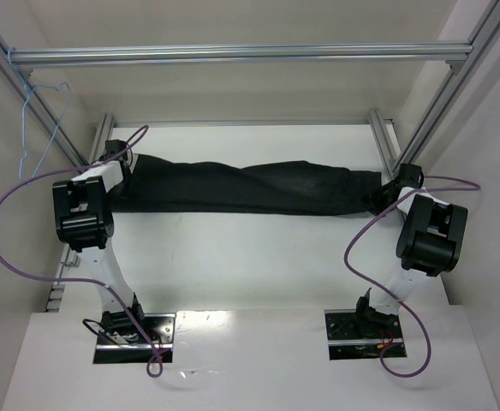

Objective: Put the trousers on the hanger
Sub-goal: Fold the trousers

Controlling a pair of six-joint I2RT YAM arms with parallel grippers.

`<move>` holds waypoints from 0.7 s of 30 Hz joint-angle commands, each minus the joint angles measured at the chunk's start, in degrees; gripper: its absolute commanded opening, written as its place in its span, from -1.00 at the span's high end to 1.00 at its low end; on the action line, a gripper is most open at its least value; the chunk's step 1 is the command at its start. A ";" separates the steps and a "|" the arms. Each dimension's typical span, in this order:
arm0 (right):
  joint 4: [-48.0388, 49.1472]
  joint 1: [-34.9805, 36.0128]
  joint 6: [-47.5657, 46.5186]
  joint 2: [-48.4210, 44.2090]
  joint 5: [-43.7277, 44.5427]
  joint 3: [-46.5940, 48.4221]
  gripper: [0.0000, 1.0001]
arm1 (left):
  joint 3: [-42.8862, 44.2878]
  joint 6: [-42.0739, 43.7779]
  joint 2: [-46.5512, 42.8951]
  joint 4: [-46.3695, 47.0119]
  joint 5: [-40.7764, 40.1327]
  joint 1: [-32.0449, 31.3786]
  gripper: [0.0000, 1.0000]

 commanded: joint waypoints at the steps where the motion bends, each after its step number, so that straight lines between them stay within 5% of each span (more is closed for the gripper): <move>1: 0.97 0.05 -0.83 1.07 1.81 -0.82 0.18 | -1.13 -1.71 1.33 2.87 0.03 0.34 0.46; 6: 0.97 0.05 -1.89 1.07 1.81 -0.82 0.21 | -3.42 -1.71 -1.57 4.88 -1.01 0.34 0.93; 9: 1.49 0.05 -1.89 1.07 1.81 -0.82 0.21 | -5.09 -1.10 -3.76 4.89 -1.02 0.34 0.99; 11: 1.49 0.05 -2.41 1.59 1.81 -0.82 0.21 | -5.62 -1.71 -6.82 4.37 -1.81 0.34 0.67; 13: 1.49 0.05 -2.42 1.59 1.81 -0.82 0.21 | -5.62 -3.63 -9.47 3.58 -0.76 0.34 -0.13; 16: 1.49 0.05 -2.94 2.12 1.28 -0.82 0.21 | -2.03 -9.94 -13.17 -1.33 6.52 0.34 -0.41; 21: -0.17 0.05 -3.47 2.12 0.76 0.31 0.21 | 0.53 -22.88 -13.18 -4.16 16.63 2.27 -0.50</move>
